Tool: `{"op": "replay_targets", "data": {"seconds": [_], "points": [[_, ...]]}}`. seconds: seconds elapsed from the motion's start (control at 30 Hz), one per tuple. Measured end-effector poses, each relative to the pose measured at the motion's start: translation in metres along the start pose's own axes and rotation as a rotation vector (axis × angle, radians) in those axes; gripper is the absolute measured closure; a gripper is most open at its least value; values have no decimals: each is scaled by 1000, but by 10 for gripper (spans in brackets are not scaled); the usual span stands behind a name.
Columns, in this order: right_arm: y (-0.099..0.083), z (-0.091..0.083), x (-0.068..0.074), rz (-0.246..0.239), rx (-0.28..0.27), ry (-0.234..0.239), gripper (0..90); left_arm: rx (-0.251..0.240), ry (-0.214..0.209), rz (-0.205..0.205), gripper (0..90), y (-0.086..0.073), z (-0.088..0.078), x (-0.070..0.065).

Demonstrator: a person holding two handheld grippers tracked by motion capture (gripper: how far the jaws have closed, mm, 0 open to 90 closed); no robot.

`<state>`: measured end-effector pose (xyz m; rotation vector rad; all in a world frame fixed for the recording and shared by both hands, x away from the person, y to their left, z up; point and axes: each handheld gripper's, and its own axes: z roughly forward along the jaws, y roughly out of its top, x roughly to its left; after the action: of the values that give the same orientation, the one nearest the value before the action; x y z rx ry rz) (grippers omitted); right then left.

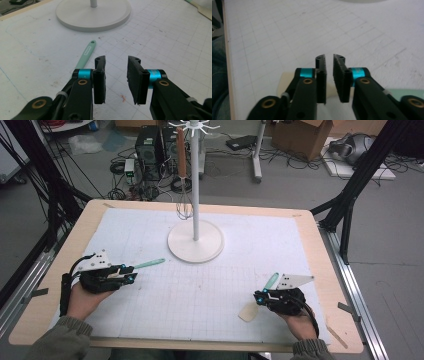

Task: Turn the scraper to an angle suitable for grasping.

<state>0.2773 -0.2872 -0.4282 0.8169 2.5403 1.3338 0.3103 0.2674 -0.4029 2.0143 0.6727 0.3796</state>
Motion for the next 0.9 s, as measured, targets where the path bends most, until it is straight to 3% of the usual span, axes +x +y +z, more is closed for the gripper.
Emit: {"op": "replay_targets", "data": {"seconds": [0.1,0.5,0.9], "points": [[-7,-1,0,1,25,9,892,-1,2,-2,652,0,-1,0],[-20,5,2,-28,102,24,894,-14,4,-5,540,-1,-9,-4],[-14,16,5,-44,98,30,894,-19,25,-10,336,-1,-13,-10]]}}
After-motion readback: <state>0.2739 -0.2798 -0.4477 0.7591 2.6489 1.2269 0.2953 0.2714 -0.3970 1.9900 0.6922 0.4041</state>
